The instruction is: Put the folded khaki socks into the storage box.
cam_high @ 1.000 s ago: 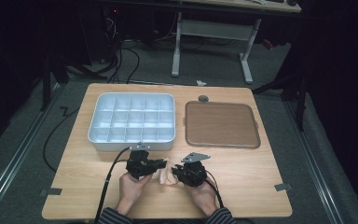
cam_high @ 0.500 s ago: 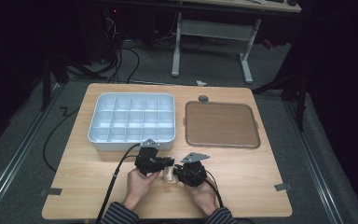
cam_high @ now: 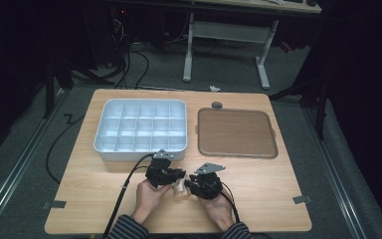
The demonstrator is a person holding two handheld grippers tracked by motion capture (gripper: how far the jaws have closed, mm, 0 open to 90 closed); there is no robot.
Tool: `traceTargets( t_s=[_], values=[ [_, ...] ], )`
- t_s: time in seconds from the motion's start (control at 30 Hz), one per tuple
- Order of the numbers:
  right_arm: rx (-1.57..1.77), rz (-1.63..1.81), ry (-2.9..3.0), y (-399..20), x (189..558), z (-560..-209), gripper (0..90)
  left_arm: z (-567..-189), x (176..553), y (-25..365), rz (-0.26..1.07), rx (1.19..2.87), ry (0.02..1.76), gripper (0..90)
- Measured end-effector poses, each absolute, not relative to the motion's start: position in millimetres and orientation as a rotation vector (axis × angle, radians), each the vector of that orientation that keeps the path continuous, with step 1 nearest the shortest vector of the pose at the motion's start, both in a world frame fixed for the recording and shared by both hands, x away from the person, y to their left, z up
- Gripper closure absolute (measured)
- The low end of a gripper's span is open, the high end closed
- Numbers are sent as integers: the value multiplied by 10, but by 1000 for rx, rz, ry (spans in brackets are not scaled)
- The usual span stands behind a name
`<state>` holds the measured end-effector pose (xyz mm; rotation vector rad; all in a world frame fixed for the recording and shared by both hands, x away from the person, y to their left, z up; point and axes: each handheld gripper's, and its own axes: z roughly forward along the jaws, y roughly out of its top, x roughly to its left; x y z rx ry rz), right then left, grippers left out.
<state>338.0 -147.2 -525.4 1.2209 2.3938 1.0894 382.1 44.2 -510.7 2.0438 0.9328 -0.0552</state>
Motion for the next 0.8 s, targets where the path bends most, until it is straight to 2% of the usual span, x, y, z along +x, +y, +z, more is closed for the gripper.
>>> traceTargets(
  t_s=[0.3,0.5,0.8],
  values=[
    [1151,1127,2366,-1560,3137,-5062,694,-5114,3807,404,-28,2063,927,838],
    [1083,1192,2393,-1510,2961,-4981,656,-5074,3773,381,-3,2061,915,841],
    [1111,1134,2447,-1365,2967,-5048,615,-5083,3749,306,28,2090,906,842]
  ],
)
